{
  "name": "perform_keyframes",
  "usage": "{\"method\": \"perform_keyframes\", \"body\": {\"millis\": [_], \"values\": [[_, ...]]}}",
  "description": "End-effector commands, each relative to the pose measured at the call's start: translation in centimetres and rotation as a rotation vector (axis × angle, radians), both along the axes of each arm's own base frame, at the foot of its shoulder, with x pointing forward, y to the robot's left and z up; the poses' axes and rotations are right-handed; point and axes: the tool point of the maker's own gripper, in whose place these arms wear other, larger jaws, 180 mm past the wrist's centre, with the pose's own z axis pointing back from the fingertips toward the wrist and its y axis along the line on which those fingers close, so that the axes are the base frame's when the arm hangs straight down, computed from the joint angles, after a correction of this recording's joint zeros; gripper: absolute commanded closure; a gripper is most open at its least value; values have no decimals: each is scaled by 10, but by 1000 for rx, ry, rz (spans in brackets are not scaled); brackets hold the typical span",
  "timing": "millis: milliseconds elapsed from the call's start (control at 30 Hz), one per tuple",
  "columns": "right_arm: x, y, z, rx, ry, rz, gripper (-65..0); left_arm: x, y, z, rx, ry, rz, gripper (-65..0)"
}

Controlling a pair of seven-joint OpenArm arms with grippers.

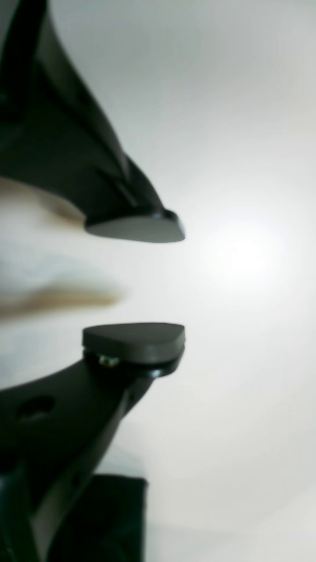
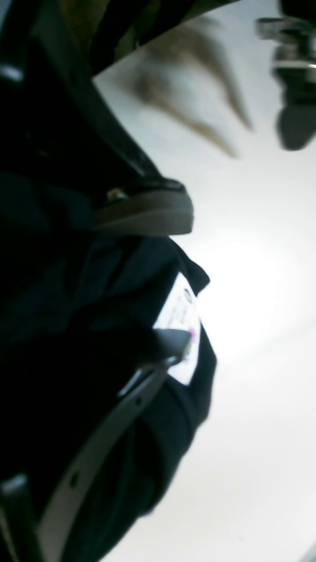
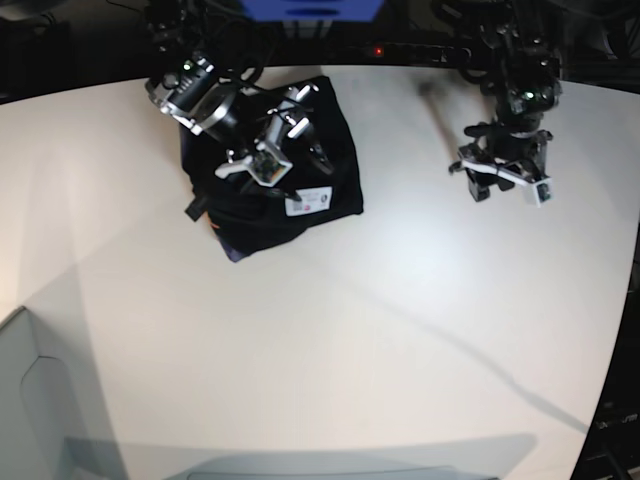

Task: Fold the T-shirt properly
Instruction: 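Drag the folded bundle with the right gripper and rotate it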

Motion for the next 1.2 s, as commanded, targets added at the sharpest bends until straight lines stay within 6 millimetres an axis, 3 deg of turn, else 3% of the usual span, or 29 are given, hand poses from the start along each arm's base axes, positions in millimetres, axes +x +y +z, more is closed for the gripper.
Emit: {"method": "perform_keyframes", "body": {"millis": [0, 67, 200, 400, 567, 800, 900, 1000, 1100, 1167], "values": [[3, 5, 16, 51, -47, 5, -346, 6, 8, 15, 29, -48, 7, -289], [-3, 7, 12, 54, -24, 9, -347, 5, 14, 19, 39, -57, 23, -289], [-14, 39, 21, 114, -21, 77, -348, 11, 16, 23, 39, -74, 27, -289], [-22, 72, 37, 148, -60, 186, -348, 14, 16, 24, 40, -79, 27, -289], [-17, 75, 39, 148, -72, 196, -347, 15, 20, 28, 52, -88, 28, -289], [-20, 96, 50, 169, -108, 264, -347, 16, 55, 45, 89, -131, 121, -289], [7, 74, 54, 145, -147, 184, -346, 13, 64, 49, 102, -138, 146, -289], [38, 30, 52, 94, -170, 46, -347, 13, 67, 50, 105, -139, 152, -289], [53, -11, 50, 46, -183, -67, -348, 12, 64, 48, 100, -135, 148, -289], [51, -31, 44, 12, -175, -103, -348, 12, 60, 47, 78, -138, 147, -289]]}}
